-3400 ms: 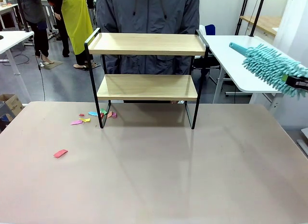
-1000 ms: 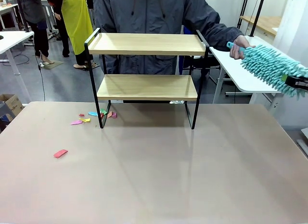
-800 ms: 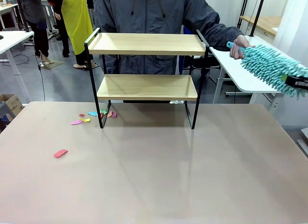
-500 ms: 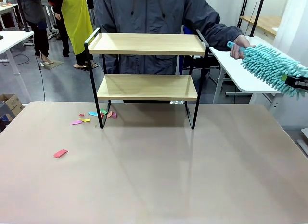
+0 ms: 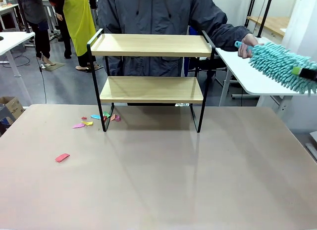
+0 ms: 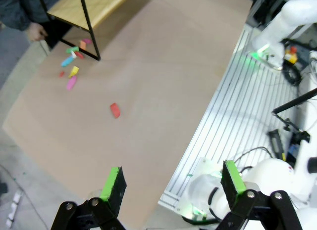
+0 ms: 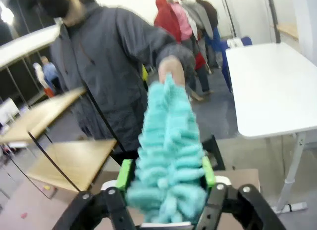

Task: Clean the shelf.
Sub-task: Hand the Duster back to the human.

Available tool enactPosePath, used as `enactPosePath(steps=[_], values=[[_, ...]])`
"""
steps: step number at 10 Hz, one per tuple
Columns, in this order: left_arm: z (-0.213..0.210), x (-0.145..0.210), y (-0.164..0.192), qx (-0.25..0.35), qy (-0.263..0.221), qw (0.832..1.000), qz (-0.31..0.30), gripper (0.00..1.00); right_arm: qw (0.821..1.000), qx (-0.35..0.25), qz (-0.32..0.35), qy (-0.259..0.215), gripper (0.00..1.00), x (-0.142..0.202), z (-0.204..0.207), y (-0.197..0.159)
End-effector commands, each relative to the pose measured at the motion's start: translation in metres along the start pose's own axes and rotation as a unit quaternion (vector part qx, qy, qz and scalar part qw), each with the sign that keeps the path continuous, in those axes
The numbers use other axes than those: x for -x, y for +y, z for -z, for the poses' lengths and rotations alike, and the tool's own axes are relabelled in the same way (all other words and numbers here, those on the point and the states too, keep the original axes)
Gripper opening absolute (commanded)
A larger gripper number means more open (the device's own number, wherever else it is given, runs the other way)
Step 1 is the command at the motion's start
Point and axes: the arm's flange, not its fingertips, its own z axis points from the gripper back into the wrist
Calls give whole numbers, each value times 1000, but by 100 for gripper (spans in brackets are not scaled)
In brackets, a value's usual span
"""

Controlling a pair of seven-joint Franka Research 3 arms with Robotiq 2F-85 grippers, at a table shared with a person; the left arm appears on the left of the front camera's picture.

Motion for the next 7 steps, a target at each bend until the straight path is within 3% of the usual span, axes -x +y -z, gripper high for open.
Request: enactPosePath(steps=[1, 4, 7], values=[[0, -2, -1, 0, -8, 1000, 4, 100, 994, -33, 74, -71, 100, -55, -38, -6], [0, -2, -1, 0, -8, 1000, 4, 100, 961, -39, 182, -203, 100, -119, -93, -36], [0, -2, -1, 0, -8, 1000, 4, 100, 945, -33, 219, -242, 100, -130, -115, -55]])
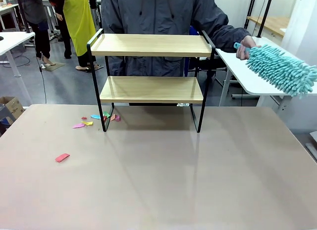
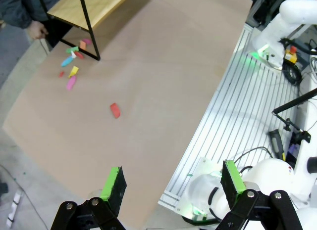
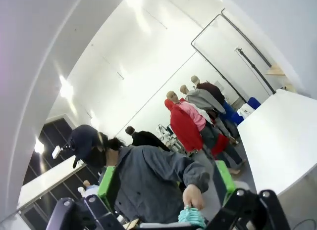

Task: Clean the shelf.
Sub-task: Hand the Duster back to the human.

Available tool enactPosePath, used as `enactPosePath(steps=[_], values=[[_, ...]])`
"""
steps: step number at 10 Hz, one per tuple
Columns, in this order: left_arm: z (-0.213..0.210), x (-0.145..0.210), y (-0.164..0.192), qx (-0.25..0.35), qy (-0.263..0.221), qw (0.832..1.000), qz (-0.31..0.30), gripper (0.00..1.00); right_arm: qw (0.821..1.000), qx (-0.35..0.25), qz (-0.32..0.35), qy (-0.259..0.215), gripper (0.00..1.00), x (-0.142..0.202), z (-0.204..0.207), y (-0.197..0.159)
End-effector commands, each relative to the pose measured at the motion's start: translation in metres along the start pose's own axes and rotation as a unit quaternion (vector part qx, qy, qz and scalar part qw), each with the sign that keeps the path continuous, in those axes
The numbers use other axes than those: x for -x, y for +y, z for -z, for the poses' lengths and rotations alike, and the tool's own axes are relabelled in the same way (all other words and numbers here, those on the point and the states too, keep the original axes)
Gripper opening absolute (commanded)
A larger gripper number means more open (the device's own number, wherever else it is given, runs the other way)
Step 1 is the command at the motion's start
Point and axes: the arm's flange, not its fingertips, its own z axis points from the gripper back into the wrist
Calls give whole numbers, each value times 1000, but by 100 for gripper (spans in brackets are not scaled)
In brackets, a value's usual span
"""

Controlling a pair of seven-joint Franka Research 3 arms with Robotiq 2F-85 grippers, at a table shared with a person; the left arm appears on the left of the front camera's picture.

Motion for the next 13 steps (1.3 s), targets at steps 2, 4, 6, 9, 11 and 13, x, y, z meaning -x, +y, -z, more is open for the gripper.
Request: enactPosePath(steps=[2, 4, 6, 9, 11, 13], values=[[0, -1, -1, 0, -8, 1000, 3, 100, 1000, 0, 0, 0, 100, 0, 0, 0], [0, -1, -1, 0, -8, 1000, 3, 100, 1000, 0, 0, 0, 100, 0, 0, 0], [0, -1, -1, 0, -8, 1000, 3, 100, 1000, 0, 0, 0, 100, 0, 0, 0], [0, -1, -1, 0, -8, 1000, 3, 100, 1000, 0, 0, 0, 100, 0, 0, 0], [0, -1, -1, 0, -8, 1000, 3, 100, 1000, 0, 0, 0, 100, 0, 0, 0], [0, -1, -1, 0, -8, 1000, 3, 100, 1000, 0, 0, 0, 100, 0, 0, 0]])
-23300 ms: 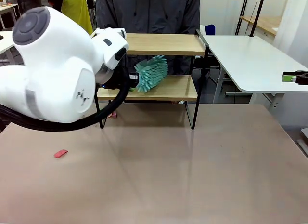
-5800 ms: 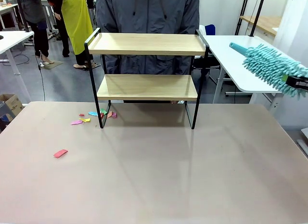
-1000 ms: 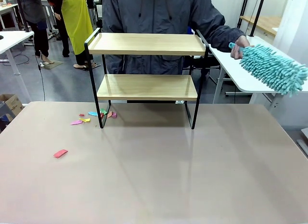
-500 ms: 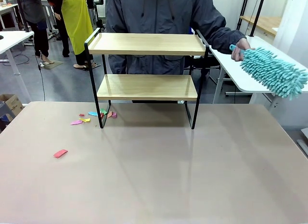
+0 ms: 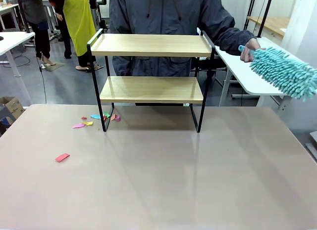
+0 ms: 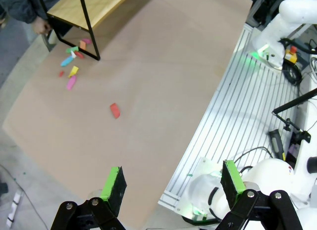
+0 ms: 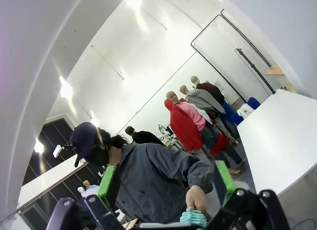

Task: Clean the shelf.
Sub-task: Hand the Duster back to the human.

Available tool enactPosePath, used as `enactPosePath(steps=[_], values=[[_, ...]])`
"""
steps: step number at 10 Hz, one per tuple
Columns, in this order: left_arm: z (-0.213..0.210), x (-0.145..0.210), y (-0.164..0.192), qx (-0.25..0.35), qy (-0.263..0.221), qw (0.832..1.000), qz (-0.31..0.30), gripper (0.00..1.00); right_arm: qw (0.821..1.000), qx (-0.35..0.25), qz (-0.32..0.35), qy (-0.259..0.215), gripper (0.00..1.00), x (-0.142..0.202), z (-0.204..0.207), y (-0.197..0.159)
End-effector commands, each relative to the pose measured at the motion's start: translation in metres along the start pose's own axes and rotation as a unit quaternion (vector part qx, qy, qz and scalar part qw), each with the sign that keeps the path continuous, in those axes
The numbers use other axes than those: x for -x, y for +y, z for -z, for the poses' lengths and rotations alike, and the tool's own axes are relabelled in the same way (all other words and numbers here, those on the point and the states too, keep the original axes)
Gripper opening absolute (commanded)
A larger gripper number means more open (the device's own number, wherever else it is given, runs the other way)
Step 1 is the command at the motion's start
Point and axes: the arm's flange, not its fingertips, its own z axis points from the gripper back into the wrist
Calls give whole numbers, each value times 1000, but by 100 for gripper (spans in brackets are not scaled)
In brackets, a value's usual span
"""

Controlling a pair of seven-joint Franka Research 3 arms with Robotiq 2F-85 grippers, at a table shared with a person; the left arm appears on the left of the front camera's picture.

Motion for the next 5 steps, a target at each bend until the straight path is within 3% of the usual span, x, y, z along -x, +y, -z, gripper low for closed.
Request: enactPosePath(steps=[1, 5], values=[[0, -1, -1, 0, -8, 1000, 3, 100, 1000, 0, 2, -2, 100, -1, 0, 2], [0, -1, -1, 0, -8, 1000, 3, 100, 1000, 0, 2, -2, 100, -1, 0, 2]])
